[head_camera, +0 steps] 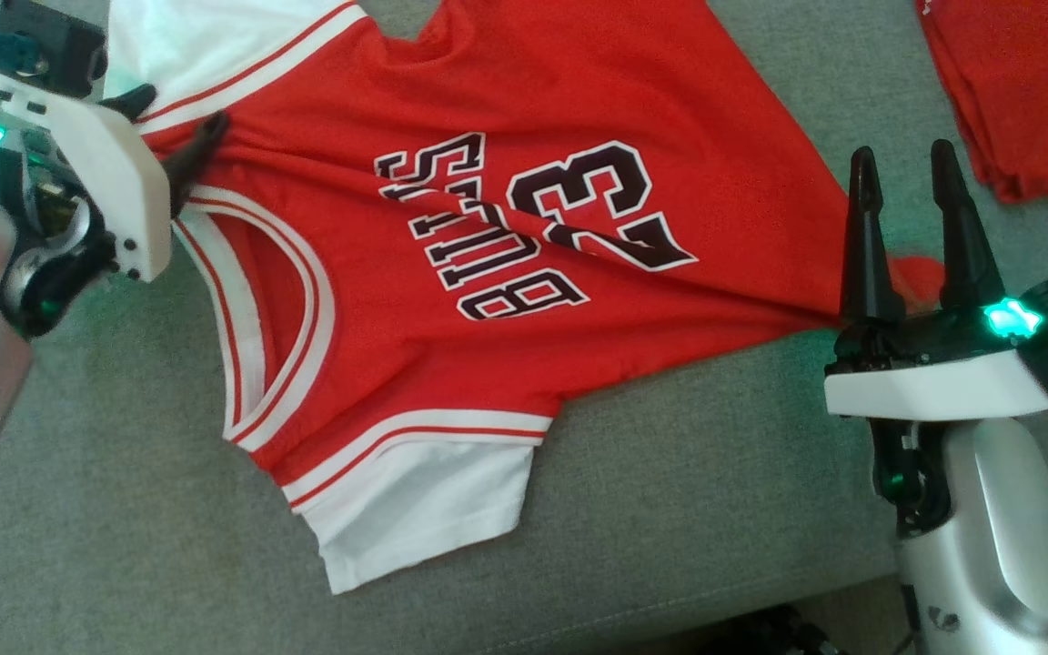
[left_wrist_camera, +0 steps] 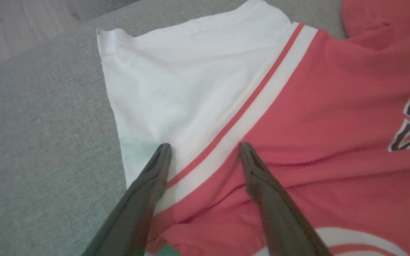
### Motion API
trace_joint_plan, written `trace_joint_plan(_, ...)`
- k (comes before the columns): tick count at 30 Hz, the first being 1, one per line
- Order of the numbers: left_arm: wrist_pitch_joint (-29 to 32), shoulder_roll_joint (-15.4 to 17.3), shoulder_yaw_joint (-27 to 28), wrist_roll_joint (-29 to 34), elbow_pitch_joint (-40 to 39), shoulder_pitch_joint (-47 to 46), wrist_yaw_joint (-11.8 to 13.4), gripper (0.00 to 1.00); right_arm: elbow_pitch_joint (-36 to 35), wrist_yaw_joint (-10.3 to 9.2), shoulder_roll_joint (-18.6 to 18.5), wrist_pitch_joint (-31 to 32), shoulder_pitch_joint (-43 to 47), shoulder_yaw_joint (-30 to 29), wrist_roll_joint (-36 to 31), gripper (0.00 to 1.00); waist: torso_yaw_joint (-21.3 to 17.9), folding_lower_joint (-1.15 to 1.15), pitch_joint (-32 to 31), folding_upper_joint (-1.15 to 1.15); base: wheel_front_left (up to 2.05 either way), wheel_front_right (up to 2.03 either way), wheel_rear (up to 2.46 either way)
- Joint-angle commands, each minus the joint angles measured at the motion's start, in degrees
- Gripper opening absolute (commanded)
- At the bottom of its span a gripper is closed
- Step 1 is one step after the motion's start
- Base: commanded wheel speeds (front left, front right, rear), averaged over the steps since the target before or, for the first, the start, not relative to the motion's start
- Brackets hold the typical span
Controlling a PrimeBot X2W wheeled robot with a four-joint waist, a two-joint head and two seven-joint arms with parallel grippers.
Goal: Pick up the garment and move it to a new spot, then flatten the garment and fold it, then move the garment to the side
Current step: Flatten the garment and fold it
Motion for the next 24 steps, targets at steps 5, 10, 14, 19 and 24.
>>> trace_joint_plan(5,-3.07,5.74,-1.46,2.88,2.78,-5.34,0.12,0.0,-1.91,-0.04,-0.18,-0.36,-0.98,1.25,0.36,1.0,-0.21,-0.01,0.14,0.0,0.0,0.0,0.0)
trace_joint_plan(10,-12.5,5.78,-1.56,9.41,8.17,-10.57,2.08,0.0,-1.57,-0.04,-0.18,-0.36,-1.14,1.41,-0.08,1.0,0.01,-0.01,-0.22,0.0,0.0,0.0,0.0)
trace_joint_plan(14,-19.35,5.01,-2.19,14.06,12.19,-14.56,4.24,0.0,-1.07,-0.04,-0.18,-0.36,-1.24,1.75,-0.55,1.0,0.21,-0.01,-0.47,0.0,0.0,0.0,0.0)
trace_joint_plan(19,-29.69,2.86,-1.98,18.22,17.0,-18.43,8.93,0.85,-0.4,-0.04,-0.18,-0.36,-1.45,2.11,-0.81,1.0,0.43,-0.01,-0.64,0.0,0.0,0.0,0.0)
trace_joint_plan(24,-34.86,-0.26,-2.04,17.73,20.7,-18.3,8.26,1.0,0.17,-0.04,-0.18,-0.36,-1.26,2.02,-0.95,1.0,1.4,-0.01,-1.56,0.0,0.0,0.0,0.0)
